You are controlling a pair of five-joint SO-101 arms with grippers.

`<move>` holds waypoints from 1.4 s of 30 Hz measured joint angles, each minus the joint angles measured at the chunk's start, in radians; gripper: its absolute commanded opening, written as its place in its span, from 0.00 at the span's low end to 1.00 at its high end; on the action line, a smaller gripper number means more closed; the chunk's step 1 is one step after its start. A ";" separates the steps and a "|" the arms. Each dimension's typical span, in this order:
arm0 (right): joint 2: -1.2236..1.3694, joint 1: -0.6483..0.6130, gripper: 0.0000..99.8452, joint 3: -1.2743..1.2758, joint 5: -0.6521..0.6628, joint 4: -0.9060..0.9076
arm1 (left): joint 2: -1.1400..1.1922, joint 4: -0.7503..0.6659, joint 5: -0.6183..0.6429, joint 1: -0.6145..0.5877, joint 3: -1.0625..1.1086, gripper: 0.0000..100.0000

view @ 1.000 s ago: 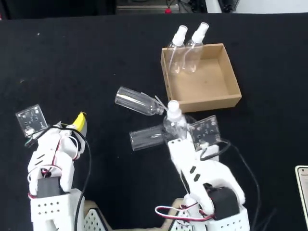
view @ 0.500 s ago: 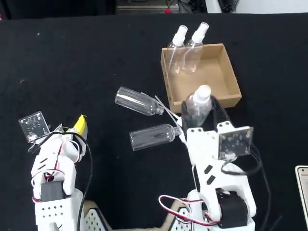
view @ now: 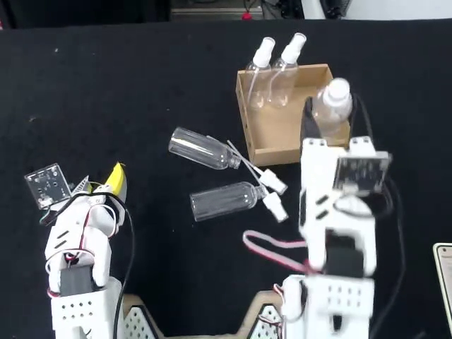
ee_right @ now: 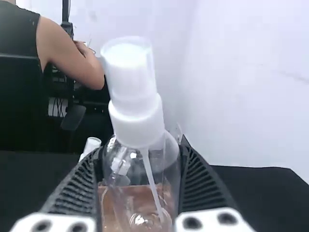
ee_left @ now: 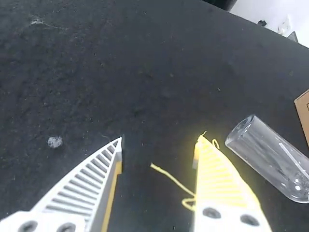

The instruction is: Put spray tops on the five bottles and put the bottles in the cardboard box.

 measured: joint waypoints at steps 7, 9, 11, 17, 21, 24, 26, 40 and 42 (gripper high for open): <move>0.404 0.002 0.01 -0.072 0.002 -0.255 | 0.000 0.000 0.000 0.000 0.002 0.23; 0.511 0.000 0.01 -0.138 0.002 -0.264 | 0.000 0.000 0.000 0.000 0.002 0.23; 0.620 0.000 0.01 -0.209 0.002 -0.269 | 0.000 0.000 0.000 0.000 0.002 0.23; 0.890 0.002 0.01 -0.370 0.002 -0.275 | 0.000 0.000 0.000 0.000 0.002 0.23; 1.007 0.002 0.02 -0.436 0.006 -0.275 | 0.000 0.000 0.000 0.000 0.002 0.23; 1.049 0.002 0.02 -0.443 0.006 -0.275 | 0.000 0.000 0.000 0.000 0.002 0.23; 1.063 0.005 0.02 -0.443 0.006 -0.278 | 0.000 0.000 0.000 0.000 0.002 0.23; 1.249 0.018 0.01 -0.443 0.006 -0.548 | 0.000 0.000 -0.002 0.000 0.002 0.23; 1.301 0.028 0.01 -0.443 0.006 -0.638 | 0.000 0.000 -0.002 0.000 0.002 0.23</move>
